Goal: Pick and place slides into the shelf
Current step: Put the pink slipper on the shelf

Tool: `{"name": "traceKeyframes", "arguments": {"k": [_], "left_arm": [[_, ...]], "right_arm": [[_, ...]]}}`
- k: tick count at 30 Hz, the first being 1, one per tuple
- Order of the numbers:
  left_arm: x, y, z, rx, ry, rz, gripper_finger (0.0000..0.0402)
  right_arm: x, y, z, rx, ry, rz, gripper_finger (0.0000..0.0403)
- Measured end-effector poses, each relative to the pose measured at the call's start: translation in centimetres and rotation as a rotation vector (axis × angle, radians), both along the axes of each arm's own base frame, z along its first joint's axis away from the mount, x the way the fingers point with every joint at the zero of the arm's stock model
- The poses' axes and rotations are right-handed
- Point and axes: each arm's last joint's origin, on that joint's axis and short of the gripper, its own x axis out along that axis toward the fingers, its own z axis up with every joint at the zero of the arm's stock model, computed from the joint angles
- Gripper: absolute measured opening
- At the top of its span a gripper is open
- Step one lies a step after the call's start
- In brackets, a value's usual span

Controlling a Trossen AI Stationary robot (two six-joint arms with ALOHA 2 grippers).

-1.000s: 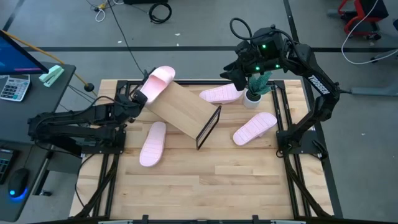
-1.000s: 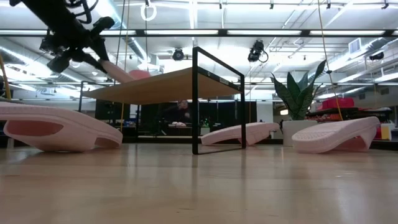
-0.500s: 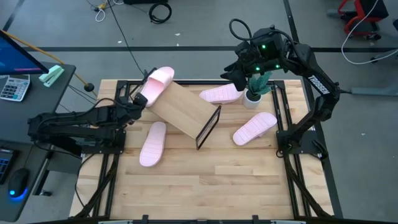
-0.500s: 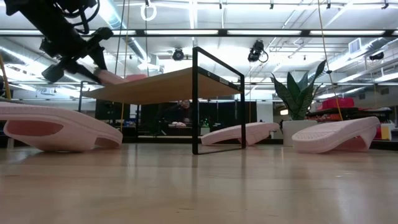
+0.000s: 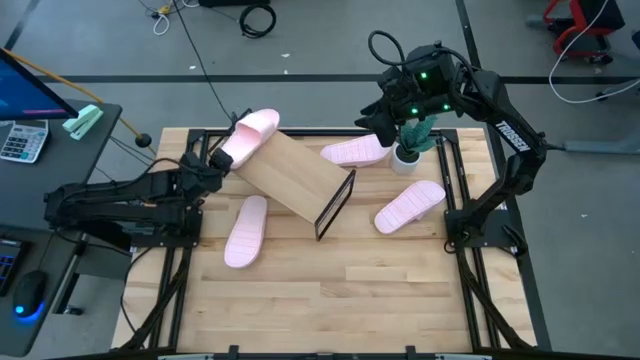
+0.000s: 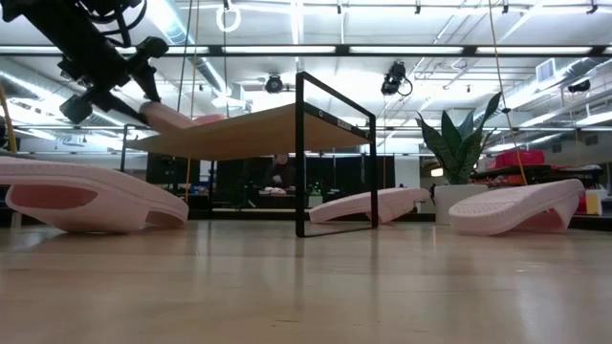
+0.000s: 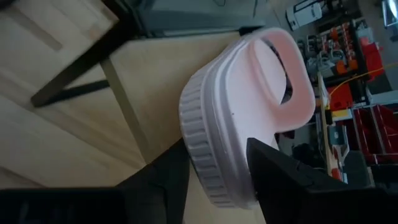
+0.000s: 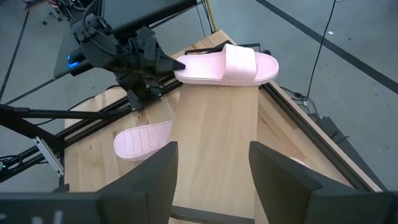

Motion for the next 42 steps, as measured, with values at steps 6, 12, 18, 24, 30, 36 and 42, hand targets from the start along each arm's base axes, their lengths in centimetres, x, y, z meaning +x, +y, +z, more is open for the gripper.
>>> {"name": "traceKeyframes", "arguments": {"k": [6,12,18,24,30,36,42], "left_arm": [[-0.6,-0.1,-0.1,-0.004,0.021,0.008,0.0165],[-0.6,-0.1,-0.1,-0.012,0.002,0.021,0.0181],[-0.7,0.2,-0.1,-0.011,0.002,0.047,0.0217],[-0.9,0.8,-0.1,-0.014,-0.003,0.094,0.0242],[-0.7,1.2,0.2,-0.026,-0.057,0.106,0.0247],[-0.6,1.6,0.5,-0.018,-0.098,0.129,0.0248],[-0.2,2.1,0.3,-0.026,-0.1,0.152,0.0244]], "right_arm": [[0.0,0.0,0.0,0.0,0.0,0.0,0.0203],[0.0,0.0,0.0,0.0,0.0,0.0,0.0203],[0.0,0.0,0.0,0.0,0.0,0.0,0.0203],[0.0,0.0,0.0,0.0,0.0,0.0,0.0203],[0.1,0.2,0.0,0.0,-0.001,0.008,0.0203],[0.3,0.7,0.0,0.0,-0.001,0.028,0.0203],[0.3,0.8,0.0,-0.009,0.003,0.018,0.0203]]}}
